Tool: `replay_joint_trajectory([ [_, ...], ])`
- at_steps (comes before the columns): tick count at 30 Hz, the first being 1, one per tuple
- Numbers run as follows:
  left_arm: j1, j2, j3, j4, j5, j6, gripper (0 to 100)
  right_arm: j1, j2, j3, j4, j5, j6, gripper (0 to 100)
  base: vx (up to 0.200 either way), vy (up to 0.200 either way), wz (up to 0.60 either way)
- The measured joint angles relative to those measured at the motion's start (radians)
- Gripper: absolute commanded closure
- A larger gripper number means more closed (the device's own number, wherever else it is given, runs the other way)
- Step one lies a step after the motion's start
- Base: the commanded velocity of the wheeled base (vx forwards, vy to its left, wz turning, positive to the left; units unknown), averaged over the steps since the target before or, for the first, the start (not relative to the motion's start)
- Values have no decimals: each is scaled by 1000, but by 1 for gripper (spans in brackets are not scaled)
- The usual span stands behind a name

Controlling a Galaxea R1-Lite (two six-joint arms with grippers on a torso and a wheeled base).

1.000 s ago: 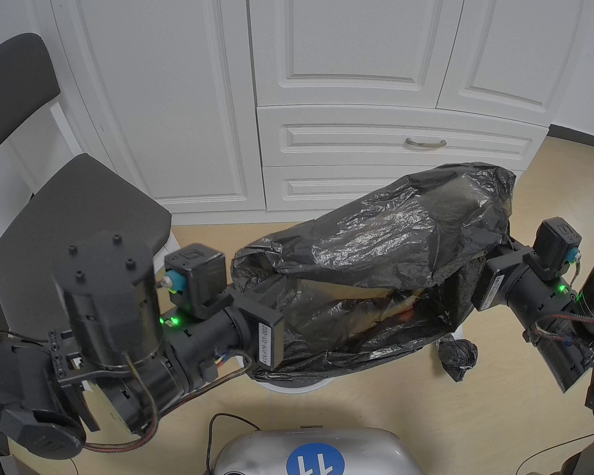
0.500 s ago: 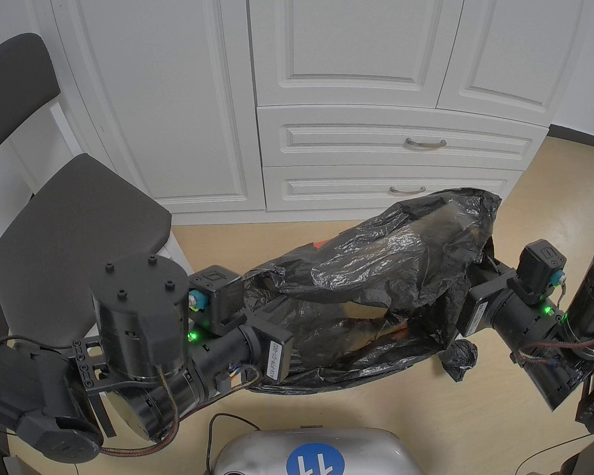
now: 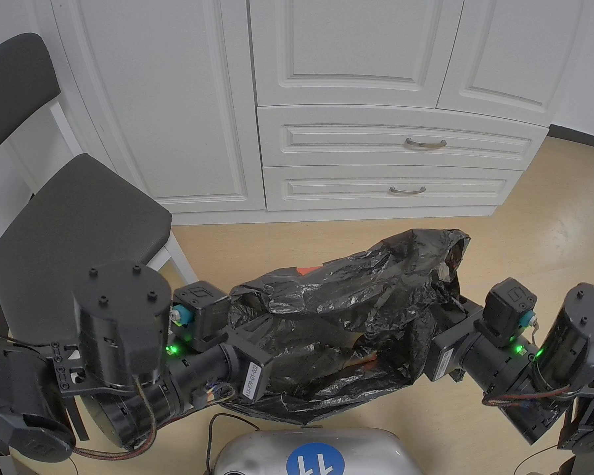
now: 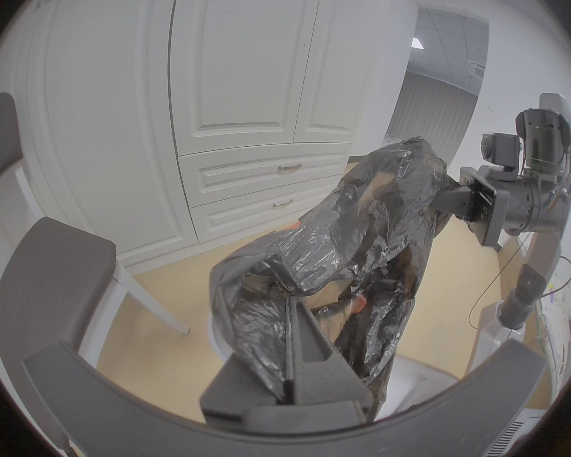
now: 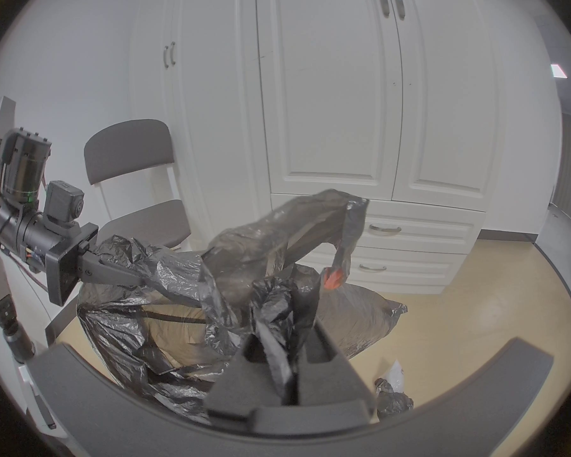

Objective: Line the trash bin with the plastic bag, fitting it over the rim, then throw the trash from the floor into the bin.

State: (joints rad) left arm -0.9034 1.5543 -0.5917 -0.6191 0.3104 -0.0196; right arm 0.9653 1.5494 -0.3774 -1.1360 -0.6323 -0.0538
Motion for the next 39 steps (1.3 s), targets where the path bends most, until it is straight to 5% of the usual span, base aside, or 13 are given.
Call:
replay_joint_trajectory([
  [24, 122, 150, -26, -62, -144, -82, 100, -11, 159, -6, -57, 15, 77, 100, 0, 0, 0],
  [39, 371, 297, 11, -71, -329, -54, 100, -11, 542, -172, -413, 29, 206, 100, 0, 0, 0],
])
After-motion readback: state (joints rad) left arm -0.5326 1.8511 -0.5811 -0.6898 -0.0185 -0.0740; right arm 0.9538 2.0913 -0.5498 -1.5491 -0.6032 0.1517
